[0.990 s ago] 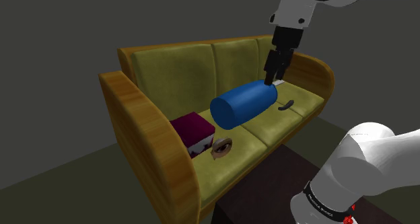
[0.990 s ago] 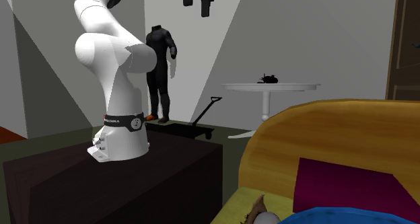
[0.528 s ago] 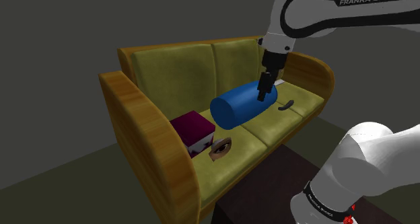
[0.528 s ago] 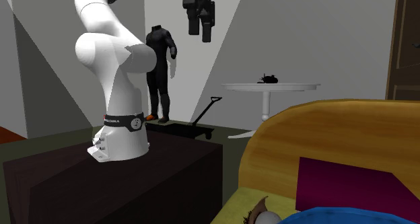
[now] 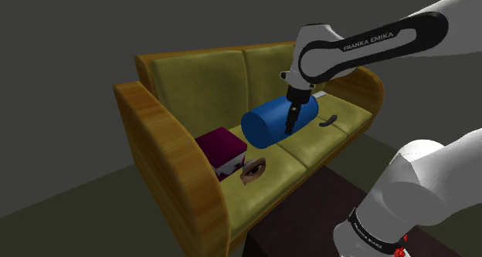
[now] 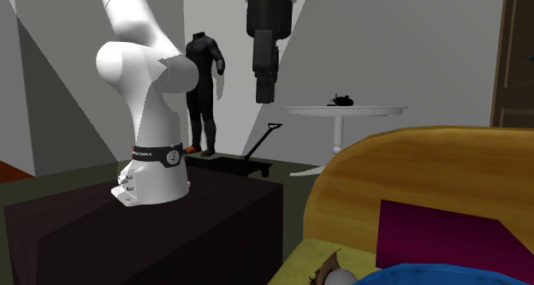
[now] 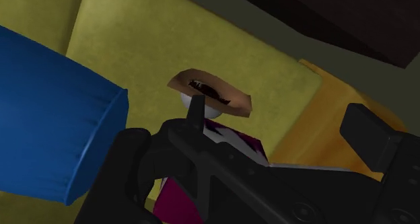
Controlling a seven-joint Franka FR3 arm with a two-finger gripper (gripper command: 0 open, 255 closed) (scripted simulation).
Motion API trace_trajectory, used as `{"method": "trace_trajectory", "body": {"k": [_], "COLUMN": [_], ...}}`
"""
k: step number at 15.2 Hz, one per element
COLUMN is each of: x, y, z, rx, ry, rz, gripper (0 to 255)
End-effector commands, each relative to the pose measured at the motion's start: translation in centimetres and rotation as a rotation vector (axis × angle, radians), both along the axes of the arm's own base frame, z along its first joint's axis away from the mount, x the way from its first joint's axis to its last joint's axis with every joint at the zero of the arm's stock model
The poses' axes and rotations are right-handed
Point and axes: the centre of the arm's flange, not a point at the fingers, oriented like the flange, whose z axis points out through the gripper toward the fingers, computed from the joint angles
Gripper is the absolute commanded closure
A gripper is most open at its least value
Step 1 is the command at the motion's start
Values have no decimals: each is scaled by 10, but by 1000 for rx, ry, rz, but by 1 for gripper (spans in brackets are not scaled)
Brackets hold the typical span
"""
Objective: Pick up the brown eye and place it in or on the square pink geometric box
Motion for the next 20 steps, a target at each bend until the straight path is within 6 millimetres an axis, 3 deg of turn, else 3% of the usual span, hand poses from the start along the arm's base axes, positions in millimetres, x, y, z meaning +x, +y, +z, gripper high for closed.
{"method": "trace_trajectory", "body": {"k": [1, 20], "x": [11, 114], "y": [-4, -22], "z": [-23, -247], "rx": [-4, -37], "ry": [-6, -34], "rz": [48, 468], "gripper": [0, 0]}}
